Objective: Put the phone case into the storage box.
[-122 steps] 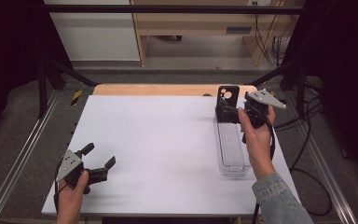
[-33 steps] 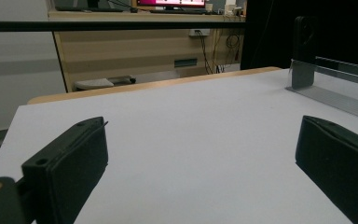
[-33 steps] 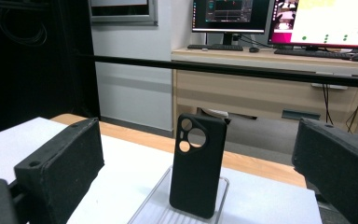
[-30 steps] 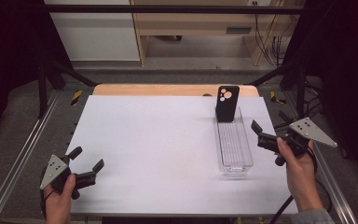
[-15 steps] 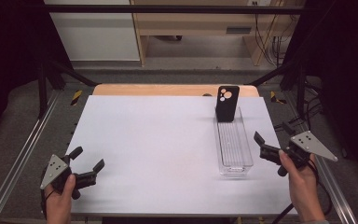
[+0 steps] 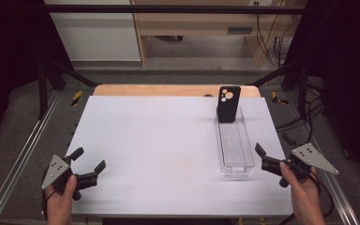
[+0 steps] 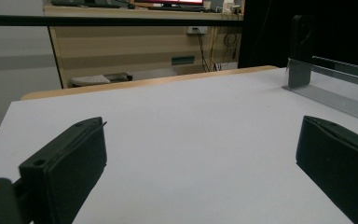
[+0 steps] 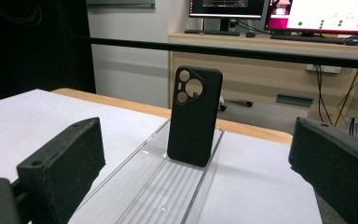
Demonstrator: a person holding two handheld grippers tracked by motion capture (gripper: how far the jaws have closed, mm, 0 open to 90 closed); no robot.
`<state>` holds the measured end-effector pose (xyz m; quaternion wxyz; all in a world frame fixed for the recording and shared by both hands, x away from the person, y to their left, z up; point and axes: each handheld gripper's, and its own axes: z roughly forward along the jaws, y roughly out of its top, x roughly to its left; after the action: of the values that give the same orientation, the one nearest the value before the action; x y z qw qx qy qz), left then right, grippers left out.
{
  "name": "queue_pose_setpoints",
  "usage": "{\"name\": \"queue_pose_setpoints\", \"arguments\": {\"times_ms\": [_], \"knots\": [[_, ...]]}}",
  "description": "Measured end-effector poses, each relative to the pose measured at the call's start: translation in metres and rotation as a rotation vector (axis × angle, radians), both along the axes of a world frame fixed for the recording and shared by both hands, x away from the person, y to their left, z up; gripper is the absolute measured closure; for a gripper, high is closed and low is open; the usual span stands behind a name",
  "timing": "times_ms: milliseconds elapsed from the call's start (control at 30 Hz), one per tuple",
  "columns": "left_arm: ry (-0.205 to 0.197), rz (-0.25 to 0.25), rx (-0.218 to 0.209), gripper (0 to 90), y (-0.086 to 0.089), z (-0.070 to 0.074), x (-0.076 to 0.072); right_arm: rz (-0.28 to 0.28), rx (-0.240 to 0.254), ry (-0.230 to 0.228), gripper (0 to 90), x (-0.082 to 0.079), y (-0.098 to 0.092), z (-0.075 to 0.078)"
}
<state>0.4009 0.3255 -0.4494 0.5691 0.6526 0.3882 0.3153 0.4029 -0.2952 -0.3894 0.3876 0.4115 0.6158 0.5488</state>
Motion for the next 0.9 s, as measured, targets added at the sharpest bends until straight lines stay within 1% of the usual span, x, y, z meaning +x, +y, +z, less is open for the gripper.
{"name": "queue_pose_setpoints", "arguments": {"times_ms": [100, 300, 433, 600, 667, 800, 900], "knots": [[-0.004, -0.003, -0.006, 1.7, 0.0, 0.0, 0.0, 0.003, 0.007, 0.001, 3.5, -0.003, -0.001, -0.002], [-0.002, -0.008, -0.002, 1.5, -0.001, 0.0, -0.001, 0.028, -0.001, 0.027, 3.6, -0.007, 0.001, -0.01], [-0.004, -0.01, -0.002, 1.5, -0.002, 0.0, 0.0, 0.047, -0.008, 0.036, 3.6, -0.012, 0.005, -0.018], [-0.004, -0.008, -0.004, 1.5, -0.001, 0.0, 0.0, 0.069, -0.001, 0.052, 3.6, -0.015, 0.01, -0.028], [-0.005, -0.009, -0.006, 1.5, -0.001, 0.0, 0.0, 0.077, -0.007, 0.058, 3.6, -0.015, 0.012, -0.031], [-0.009, -0.021, -0.014, 1.5, -0.003, 0.0, 0.0, 0.091, 0.0, 0.061, 3.6, -0.017, 0.016, -0.036], [-0.014, -0.03, -0.011, 1.5, -0.004, 0.001, -0.001, 0.111, 0.005, 0.064, 3.5, -0.018, 0.021, -0.039]]}}
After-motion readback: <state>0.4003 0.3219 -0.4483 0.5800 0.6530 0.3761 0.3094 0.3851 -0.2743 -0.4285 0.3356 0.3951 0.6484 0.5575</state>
